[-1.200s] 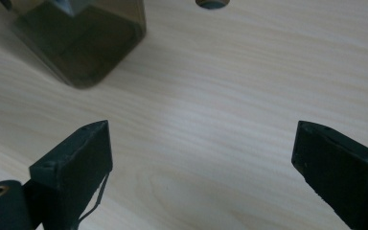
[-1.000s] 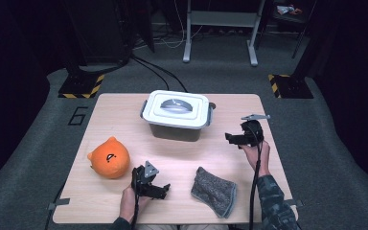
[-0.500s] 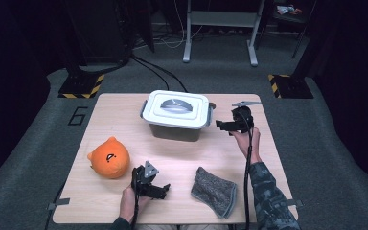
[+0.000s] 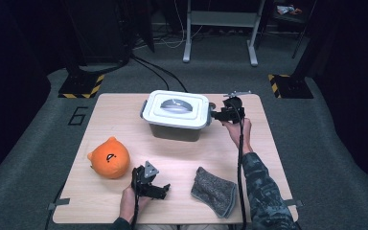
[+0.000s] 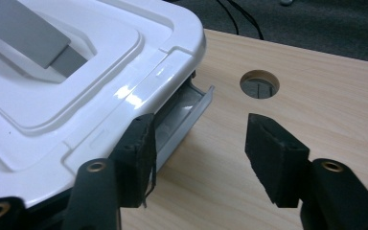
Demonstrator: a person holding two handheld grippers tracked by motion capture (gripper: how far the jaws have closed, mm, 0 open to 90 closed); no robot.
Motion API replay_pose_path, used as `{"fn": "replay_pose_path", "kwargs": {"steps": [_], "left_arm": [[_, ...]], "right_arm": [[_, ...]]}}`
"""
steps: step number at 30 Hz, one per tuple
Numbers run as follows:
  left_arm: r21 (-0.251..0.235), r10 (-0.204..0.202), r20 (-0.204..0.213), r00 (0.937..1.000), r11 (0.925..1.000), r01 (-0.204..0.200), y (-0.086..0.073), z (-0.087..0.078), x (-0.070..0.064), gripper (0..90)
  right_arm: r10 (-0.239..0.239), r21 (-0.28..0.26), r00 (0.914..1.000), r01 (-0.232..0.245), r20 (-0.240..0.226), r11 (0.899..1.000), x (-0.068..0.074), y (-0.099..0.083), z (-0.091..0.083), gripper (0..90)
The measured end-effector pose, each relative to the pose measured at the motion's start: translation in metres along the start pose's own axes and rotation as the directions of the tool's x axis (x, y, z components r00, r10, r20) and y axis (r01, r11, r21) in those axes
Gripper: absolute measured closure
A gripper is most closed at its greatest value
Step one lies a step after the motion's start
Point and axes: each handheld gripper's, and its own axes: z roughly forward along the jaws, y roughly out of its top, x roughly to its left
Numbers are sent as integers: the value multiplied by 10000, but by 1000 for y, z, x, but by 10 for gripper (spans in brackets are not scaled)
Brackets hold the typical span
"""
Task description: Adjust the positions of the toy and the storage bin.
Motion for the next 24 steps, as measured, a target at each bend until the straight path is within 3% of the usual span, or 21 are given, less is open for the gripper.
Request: {"fn": "replay_pose_path", "kwargs": {"steps": [8, 15, 24], "left_arm": [[29, 22, 4, 10000, 10000, -22, 0, 0, 0, 4], [-3, 43, 43, 10000, 10000, -43, 0, 0, 0, 10], [-52, 37, -6, 10000, 10000, -37, 0, 0, 0, 13]], "right_arm": [[223, 193, 9997, -221, -90, 9996, 3, 2, 14, 633], [222, 254, 9997, -219, -132, 9994, 5, 1, 20, 718], [320, 428, 9991, -331, 272, 9985, 12, 2, 18, 727]]}}
